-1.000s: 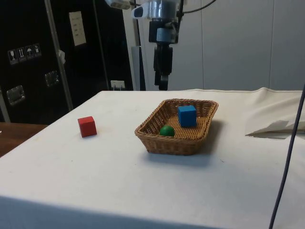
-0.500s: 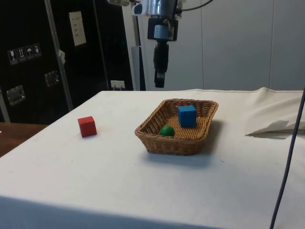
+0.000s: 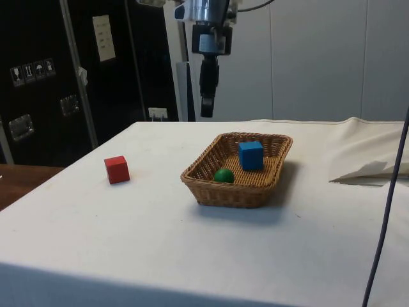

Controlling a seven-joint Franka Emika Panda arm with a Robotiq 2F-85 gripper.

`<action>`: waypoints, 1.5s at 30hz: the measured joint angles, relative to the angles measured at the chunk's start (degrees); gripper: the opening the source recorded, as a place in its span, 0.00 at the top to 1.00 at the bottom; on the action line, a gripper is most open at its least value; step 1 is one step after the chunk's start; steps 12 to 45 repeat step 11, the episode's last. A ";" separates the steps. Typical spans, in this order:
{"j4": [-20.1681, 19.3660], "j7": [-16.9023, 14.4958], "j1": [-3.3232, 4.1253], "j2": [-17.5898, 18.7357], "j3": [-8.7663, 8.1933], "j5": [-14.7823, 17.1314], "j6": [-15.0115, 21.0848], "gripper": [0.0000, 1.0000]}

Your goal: Place all non-red objects into the basket.

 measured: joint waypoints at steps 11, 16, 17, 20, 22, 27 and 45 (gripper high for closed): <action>1.32 3.95 -0.11 1.15 -0.06 -3.72 0.06 0.00; 1.32 3.95 -0.11 1.15 -0.06 -3.72 0.06 0.00; 1.32 3.95 -0.11 1.15 -0.06 -3.72 0.06 0.00; 1.32 3.95 -0.11 1.15 -0.06 -3.72 0.06 0.00; 1.32 3.95 -0.11 1.15 -0.06 -3.72 0.06 0.00; 1.32 3.95 -0.11 1.15 -0.06 -3.72 0.06 0.00; 1.32 3.95 -0.11 1.15 -0.06 -3.72 0.06 0.00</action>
